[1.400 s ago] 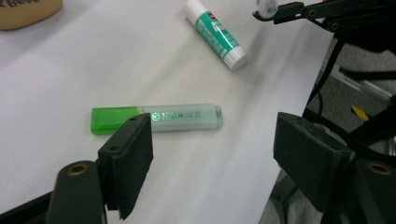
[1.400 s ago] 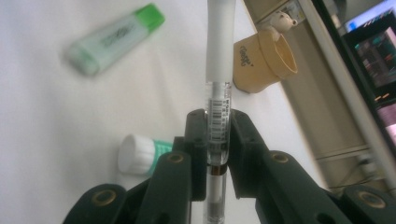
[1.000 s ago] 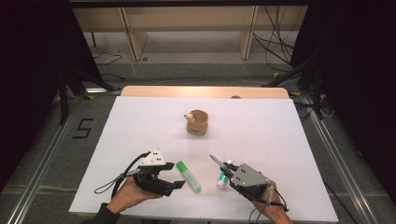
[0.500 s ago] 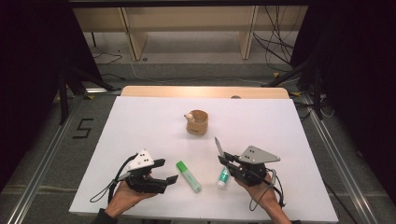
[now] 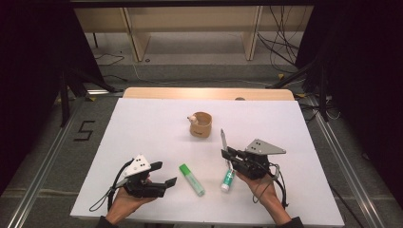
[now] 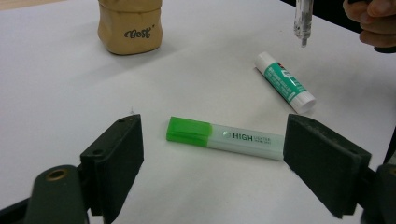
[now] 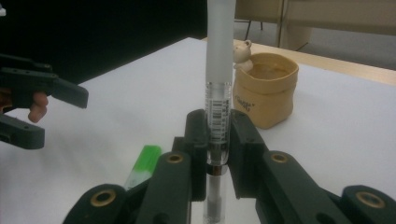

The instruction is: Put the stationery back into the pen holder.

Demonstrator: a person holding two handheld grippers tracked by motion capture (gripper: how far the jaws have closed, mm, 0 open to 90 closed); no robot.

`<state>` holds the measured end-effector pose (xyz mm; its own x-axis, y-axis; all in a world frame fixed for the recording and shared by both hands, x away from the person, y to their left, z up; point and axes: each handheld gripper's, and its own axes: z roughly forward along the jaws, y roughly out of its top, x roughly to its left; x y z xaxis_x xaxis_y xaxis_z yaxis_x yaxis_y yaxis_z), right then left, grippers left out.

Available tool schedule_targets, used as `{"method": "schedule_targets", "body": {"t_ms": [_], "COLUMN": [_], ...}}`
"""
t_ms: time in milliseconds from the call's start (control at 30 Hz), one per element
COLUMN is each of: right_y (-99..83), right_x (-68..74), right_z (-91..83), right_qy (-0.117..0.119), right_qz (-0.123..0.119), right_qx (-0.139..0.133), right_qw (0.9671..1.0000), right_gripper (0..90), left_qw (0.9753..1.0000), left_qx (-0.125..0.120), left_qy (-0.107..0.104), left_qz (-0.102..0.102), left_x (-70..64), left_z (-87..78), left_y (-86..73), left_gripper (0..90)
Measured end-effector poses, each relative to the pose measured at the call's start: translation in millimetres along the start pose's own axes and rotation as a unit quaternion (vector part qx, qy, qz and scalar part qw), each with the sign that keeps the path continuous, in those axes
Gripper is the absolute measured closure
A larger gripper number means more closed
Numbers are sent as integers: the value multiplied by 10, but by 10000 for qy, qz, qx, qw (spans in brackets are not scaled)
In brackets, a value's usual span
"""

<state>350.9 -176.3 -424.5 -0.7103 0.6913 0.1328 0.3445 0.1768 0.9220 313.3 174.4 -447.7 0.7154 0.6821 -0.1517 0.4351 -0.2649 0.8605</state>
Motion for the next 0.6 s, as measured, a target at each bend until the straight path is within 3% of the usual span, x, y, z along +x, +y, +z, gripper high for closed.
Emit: {"method": "schedule_targets", "body": {"t_ms": [267, 600], "right_y": [76, 207], "right_x": [-70, -178], "right_z": [101, 269], "right_qy": [-64, -118], "right_qz": [204, 497], "right_qx": [-91, -214], "right_qw": [9997, 9985], "right_gripper": [797, 797], "left_qw": [9998, 9998], "left_qx": [-149, -140], "left_qy": [123, 155], "left_qz": [-35, -29], "left_x": [8, 3], "left_z": [-27, -33], "left_y": [-49, -101], "left_gripper": [200, 200]}}
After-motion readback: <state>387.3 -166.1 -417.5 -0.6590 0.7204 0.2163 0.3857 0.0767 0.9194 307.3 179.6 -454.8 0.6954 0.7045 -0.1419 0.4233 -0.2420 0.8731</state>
